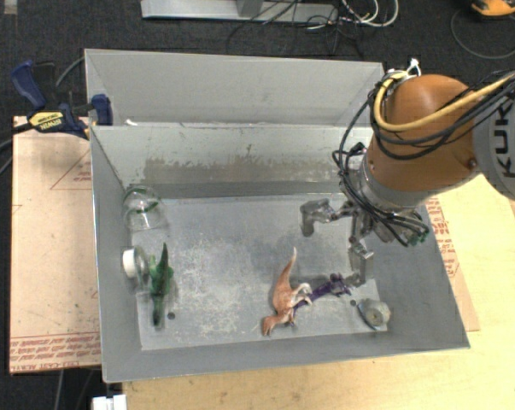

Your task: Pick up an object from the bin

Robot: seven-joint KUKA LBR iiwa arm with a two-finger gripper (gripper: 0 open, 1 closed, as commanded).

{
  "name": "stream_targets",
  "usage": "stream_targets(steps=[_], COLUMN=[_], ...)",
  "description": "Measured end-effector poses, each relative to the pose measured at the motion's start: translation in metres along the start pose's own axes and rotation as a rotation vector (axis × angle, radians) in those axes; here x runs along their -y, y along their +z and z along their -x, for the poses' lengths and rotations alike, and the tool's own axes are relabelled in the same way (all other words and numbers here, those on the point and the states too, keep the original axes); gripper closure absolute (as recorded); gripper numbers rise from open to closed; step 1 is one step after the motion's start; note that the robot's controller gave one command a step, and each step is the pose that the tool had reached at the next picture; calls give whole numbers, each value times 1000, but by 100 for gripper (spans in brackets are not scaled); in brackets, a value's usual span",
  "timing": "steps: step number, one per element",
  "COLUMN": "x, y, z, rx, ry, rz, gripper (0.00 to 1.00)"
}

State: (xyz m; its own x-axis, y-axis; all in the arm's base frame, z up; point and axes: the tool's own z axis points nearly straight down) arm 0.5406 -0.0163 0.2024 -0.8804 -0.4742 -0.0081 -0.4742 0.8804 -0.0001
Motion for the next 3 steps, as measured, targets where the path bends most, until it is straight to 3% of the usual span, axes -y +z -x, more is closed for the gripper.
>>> stream_targets(steps=[1,2,3], x=[7,-25,-33], y=[39,37,87], z=[-64,-40,-22], rx=[-5,1,-5], ry=[-206,-109,-319], rz=[4,2,7], gripper=[0,0,0])
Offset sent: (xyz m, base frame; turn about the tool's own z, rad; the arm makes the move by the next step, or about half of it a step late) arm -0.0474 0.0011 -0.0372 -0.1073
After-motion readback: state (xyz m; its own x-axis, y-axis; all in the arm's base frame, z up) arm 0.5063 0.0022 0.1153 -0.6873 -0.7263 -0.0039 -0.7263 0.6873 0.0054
